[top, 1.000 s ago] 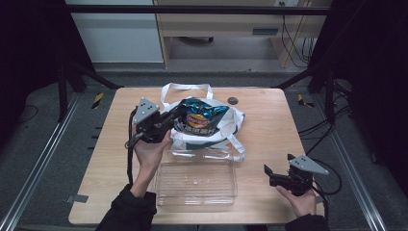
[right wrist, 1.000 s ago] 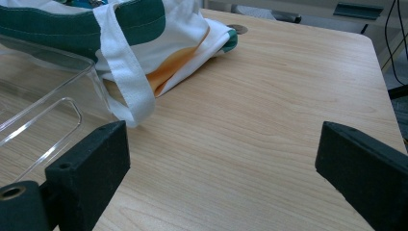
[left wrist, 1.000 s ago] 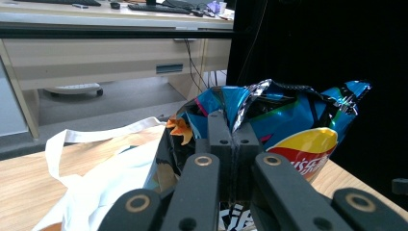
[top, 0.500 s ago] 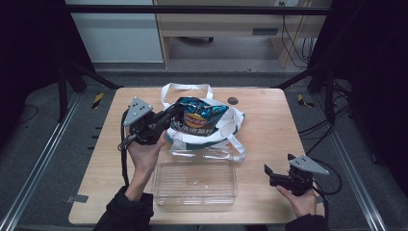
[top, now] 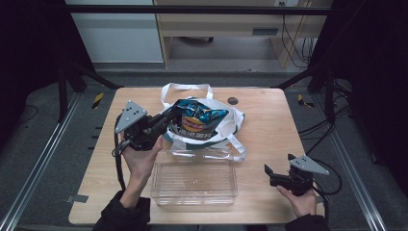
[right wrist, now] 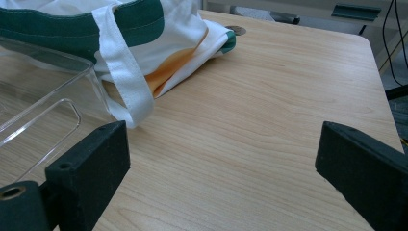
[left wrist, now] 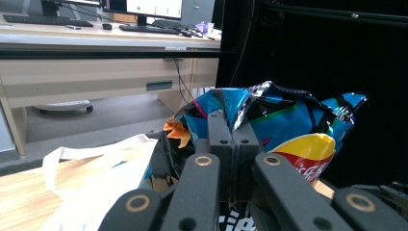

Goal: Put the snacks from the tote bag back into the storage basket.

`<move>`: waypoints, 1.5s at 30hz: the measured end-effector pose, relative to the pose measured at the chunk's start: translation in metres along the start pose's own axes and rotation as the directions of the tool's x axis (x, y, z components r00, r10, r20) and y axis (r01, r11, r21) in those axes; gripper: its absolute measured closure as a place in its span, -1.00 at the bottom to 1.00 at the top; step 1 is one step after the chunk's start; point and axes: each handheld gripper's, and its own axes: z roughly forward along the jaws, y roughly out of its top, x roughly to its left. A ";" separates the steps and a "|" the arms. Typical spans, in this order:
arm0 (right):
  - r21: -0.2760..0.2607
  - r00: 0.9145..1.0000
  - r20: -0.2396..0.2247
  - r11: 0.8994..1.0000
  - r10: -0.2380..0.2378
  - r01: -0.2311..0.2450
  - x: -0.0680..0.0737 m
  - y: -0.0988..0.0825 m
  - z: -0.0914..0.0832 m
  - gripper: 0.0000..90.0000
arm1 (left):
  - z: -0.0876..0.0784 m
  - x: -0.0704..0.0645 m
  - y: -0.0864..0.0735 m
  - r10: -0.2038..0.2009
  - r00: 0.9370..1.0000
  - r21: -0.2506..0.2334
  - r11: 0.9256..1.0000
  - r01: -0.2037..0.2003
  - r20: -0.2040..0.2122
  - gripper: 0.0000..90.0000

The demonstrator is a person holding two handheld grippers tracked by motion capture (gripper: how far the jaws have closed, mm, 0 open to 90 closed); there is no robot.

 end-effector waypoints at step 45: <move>0.002 1.000 0.005 1.000 -0.010 0.010 0.000 -0.001 -0.001 -0.88 | -0.053 -0.017 -0.031 -0.003 0.999 0.015 1.000 0.002 0.044 1.00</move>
